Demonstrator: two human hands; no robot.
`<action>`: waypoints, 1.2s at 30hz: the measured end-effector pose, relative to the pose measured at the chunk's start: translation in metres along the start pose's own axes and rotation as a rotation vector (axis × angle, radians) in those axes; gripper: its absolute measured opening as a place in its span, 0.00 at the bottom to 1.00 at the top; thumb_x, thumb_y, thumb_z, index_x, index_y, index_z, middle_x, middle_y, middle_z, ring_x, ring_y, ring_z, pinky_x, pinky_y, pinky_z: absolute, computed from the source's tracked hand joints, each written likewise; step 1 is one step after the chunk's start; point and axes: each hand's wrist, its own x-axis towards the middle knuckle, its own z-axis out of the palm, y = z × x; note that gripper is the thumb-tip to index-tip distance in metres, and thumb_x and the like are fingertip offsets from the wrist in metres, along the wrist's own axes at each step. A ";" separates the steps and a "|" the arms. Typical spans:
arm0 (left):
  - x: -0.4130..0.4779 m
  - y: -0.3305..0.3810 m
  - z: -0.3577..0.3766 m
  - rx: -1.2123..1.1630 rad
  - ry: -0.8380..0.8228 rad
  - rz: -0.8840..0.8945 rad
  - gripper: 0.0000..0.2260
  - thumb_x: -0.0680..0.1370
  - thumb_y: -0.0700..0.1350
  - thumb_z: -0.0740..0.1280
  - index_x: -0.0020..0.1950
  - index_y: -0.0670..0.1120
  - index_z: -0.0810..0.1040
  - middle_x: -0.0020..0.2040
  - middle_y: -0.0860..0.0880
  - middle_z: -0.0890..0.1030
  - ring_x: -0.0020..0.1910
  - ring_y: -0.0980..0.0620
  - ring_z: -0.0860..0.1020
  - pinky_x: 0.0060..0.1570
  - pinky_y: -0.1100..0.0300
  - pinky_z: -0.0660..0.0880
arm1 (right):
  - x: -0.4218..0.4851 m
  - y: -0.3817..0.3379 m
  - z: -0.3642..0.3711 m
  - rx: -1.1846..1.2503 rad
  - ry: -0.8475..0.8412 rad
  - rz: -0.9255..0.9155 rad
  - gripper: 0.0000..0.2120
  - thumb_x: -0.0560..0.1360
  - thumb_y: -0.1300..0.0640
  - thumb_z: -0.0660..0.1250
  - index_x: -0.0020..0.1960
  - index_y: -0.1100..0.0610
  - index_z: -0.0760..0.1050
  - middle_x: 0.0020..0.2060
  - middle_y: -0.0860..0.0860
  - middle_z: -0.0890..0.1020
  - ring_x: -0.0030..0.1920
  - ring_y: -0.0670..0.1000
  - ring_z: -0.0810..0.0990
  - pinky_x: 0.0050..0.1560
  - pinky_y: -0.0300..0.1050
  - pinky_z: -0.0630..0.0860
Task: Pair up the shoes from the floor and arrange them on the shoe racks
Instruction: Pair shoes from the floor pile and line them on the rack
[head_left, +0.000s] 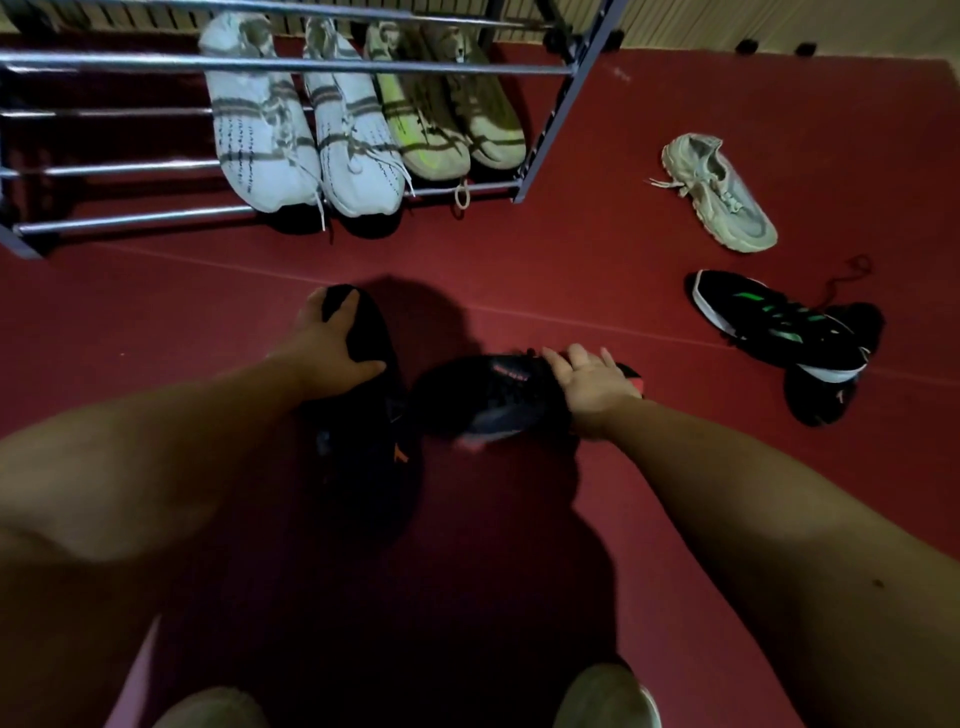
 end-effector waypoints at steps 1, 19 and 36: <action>0.001 0.003 0.000 -0.025 0.004 0.028 0.42 0.74 0.53 0.69 0.78 0.51 0.44 0.77 0.45 0.41 0.76 0.43 0.52 0.72 0.52 0.56 | -0.005 0.007 -0.001 -0.083 0.000 -0.072 0.39 0.77 0.65 0.60 0.77 0.54 0.39 0.75 0.58 0.51 0.76 0.58 0.49 0.74 0.52 0.39; -0.002 0.013 0.003 -0.344 -0.061 -0.211 0.25 0.80 0.51 0.61 0.73 0.38 0.64 0.68 0.38 0.70 0.66 0.39 0.71 0.66 0.51 0.67 | -0.027 -0.027 0.020 0.759 -0.231 0.369 0.40 0.79 0.39 0.53 0.76 0.62 0.38 0.75 0.58 0.35 0.74 0.61 0.57 0.71 0.50 0.60; -0.014 0.052 0.018 -0.694 -0.248 -0.282 0.21 0.80 0.57 0.56 0.67 0.45 0.69 0.42 0.49 0.71 0.42 0.52 0.73 0.48 0.55 0.73 | 0.000 -0.057 0.031 1.018 -0.134 0.674 0.66 0.60 0.45 0.74 0.72 0.57 0.23 0.71 0.64 0.54 0.68 0.63 0.63 0.66 0.56 0.68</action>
